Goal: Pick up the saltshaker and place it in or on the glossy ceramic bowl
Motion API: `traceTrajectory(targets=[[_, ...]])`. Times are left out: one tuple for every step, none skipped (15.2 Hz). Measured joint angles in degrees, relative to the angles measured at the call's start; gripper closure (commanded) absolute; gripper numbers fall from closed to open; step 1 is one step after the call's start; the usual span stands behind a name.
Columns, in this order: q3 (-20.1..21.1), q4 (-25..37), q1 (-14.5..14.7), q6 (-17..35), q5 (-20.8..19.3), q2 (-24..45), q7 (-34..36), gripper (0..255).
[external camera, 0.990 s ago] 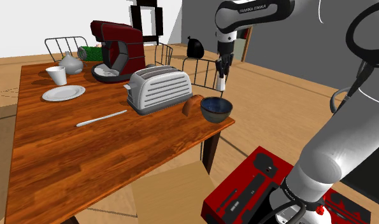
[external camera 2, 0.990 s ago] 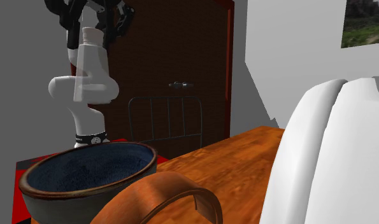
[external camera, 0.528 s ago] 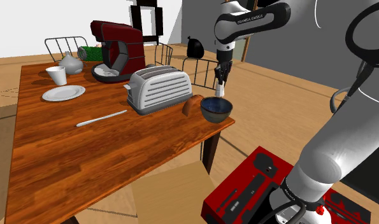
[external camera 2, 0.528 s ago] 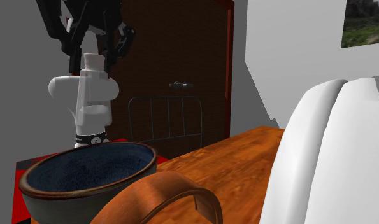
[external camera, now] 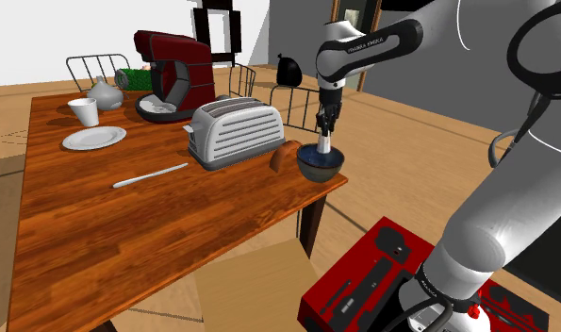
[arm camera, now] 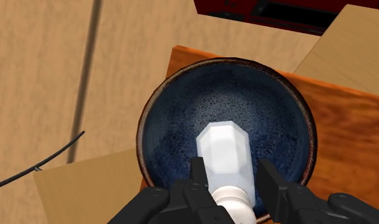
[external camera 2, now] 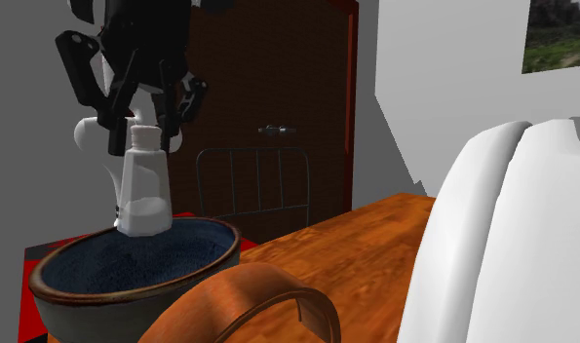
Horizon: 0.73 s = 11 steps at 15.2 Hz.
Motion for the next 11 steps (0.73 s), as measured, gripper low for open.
traceTrajectory(targets=[[0.0,-0.3,0.0,0.6,0.0,0.3,0.0,255],[0.0,-1.0,0.0,1.5,0.0,0.5,0.3,255],[0.0,-1.3,0.0,1.9,-0.1,0.6,0.4,255],[0.0,-1.5,0.0,2.1,-0.1,0.7,0.4,255],[0.0,-1.6,0.0,2.3,-0.1,0.7,0.4,255],[0.0,-1.6,0.0,2.3,-0.1,0.7,0.4,255],[0.0,-1.7,0.0,2.4,-0.1,0.7,0.4,255],[0.0,-1.7,0.0,2.4,-0.1,0.7,0.4,255],[0.0,-1.7,0.0,2.4,-0.1,0.7,0.4,255],[0.0,-1.7,0.0,2.4,-0.1,0.7,0.4,0],[0.0,-1.7,0.0,2.4,-0.1,0.7,0.4,0]])
